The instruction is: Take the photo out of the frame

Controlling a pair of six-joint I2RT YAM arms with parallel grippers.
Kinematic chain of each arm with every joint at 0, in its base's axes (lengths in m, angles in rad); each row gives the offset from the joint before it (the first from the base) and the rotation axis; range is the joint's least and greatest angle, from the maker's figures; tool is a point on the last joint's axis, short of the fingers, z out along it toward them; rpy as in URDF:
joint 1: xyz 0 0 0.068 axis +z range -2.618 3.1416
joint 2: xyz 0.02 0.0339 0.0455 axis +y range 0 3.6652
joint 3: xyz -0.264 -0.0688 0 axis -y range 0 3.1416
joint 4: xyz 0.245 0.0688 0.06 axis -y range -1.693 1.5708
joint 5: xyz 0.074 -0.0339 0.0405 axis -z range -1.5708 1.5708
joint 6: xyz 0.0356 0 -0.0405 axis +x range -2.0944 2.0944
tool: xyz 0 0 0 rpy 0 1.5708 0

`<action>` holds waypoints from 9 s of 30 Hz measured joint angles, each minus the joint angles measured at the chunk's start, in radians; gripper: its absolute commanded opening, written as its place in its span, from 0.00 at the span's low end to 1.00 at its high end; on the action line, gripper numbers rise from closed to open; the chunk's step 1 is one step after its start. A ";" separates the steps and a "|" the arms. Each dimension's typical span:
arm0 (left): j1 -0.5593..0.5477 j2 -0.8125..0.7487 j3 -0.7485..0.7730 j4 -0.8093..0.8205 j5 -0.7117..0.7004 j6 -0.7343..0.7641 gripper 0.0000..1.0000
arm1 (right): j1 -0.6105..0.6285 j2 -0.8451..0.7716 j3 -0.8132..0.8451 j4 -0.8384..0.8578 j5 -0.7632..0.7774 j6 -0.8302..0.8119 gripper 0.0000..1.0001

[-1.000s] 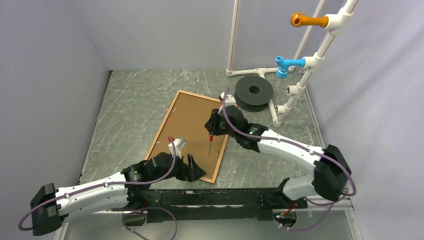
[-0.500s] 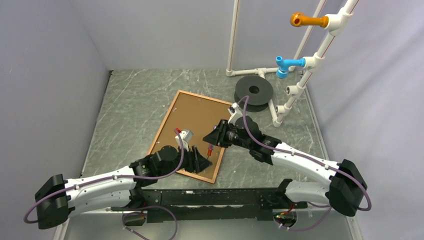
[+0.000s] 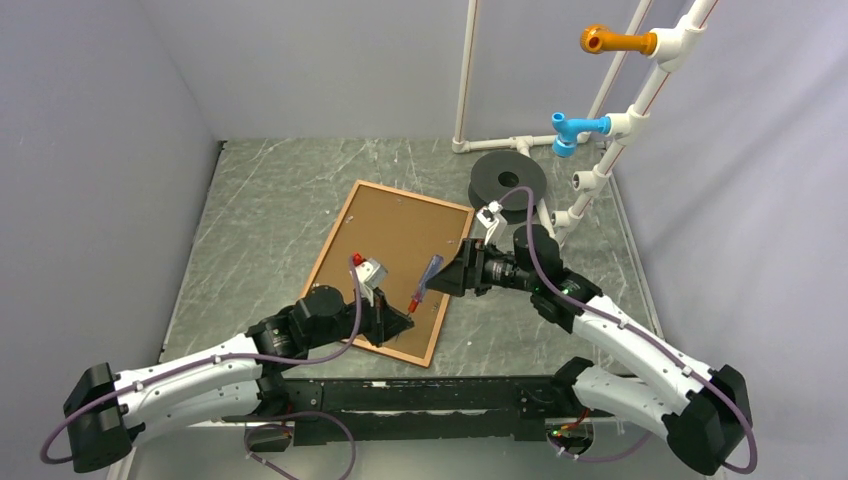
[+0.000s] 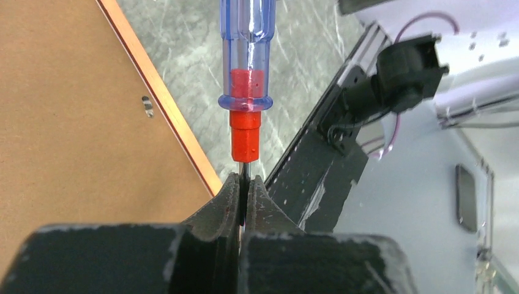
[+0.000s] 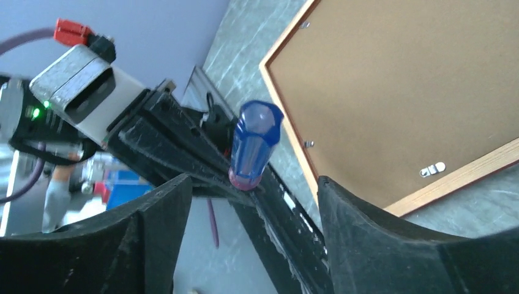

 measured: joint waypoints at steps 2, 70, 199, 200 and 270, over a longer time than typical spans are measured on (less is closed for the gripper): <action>0.005 -0.006 0.000 -0.026 0.027 0.042 0.00 | -0.050 -0.001 0.002 -0.020 -0.113 -0.045 0.82; 0.160 -0.032 -0.047 -0.340 -0.012 -0.151 0.86 | -0.005 0.006 -0.027 -0.307 0.436 -0.077 0.00; -0.059 0.845 0.478 -0.347 -0.360 -0.031 0.04 | 0.047 -0.449 -0.037 -0.543 0.777 -0.131 0.00; -0.012 0.849 0.478 -0.329 -0.334 -0.046 0.04 | 0.047 -0.449 -0.039 -0.544 0.777 -0.128 0.00; 0.130 0.525 0.337 -0.162 0.125 -0.049 0.71 | 0.008 -0.213 -0.045 -0.454 0.747 -0.150 0.00</action>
